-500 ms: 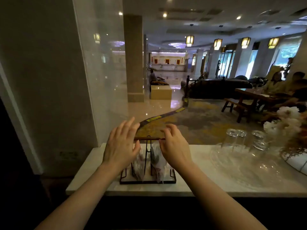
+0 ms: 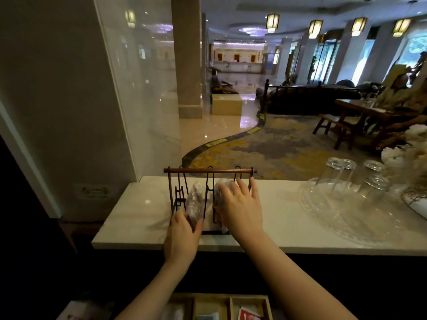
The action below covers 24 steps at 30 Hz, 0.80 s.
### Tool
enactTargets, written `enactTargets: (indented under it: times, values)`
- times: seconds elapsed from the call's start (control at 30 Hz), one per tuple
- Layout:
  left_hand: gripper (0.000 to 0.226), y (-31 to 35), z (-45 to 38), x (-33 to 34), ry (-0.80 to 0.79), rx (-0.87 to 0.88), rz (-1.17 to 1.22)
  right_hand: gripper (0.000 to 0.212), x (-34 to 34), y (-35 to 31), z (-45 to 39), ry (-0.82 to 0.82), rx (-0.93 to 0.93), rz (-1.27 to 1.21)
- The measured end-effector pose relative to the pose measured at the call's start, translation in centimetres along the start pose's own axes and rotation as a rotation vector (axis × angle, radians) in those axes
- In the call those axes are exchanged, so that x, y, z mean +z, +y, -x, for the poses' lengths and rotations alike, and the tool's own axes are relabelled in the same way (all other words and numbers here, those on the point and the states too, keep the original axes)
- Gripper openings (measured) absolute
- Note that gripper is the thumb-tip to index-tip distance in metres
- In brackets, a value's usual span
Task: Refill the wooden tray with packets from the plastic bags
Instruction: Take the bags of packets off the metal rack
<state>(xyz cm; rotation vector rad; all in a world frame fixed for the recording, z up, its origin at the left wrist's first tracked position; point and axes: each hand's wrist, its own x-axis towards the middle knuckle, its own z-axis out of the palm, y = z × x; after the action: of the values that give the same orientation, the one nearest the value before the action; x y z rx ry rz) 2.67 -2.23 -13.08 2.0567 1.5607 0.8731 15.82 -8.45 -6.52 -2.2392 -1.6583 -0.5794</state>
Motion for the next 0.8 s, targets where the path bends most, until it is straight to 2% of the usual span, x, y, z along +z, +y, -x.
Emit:
enactTargets:
  times: [0.1, 0.17, 0.27, 0.43, 0.5, 0.53, 0.67, 0.8]
  values:
    - [0.038, 0.6, -1.3, 0.4, -0.001, -0.209, 0.100, 0.057, -0.1, 0.1, -0.1, -0.047, -0.005, -0.016]
    - [0.031, 1.0, -2.1, 0.6, -0.022, -0.241, 0.070, 0.057, -0.1, 0.2, -0.1, -0.052, 0.010, -0.007]
    - [0.022, 1.3, -2.4, 0.6, -0.026, -0.201, 0.018, 0.052, 0.0, 0.3, 0.0, -0.012, 0.022, -0.025]
    - [0.020, 1.0, -1.5, 0.1, 0.011, -0.071, 0.092, 0.051, -0.3, 0.2, -0.1, -0.030, 0.072, -0.092]
    - [0.019, 1.0, -0.6, -0.7, 0.037, -0.067, 0.270, 0.049, -0.5, 0.0, -0.2, -0.051, 0.101, -0.112]
    - [0.020, 1.1, 0.0, -1.3, 0.045, -0.118, 0.440, 0.048, -0.7, -0.1, -0.3, -0.035, 0.103, -0.125]
    - [0.029, 1.3, 3.0, -5.3, -0.093, -0.509, 1.225, 0.044, -3.1, -0.6, -0.5, 0.144, 0.015, -0.143]
    - [0.034, -0.1, 5.2, -7.7, -0.295, -0.759, 1.449, 0.035, -6.2, 0.0, 0.5, 0.372, 0.142, -0.362]
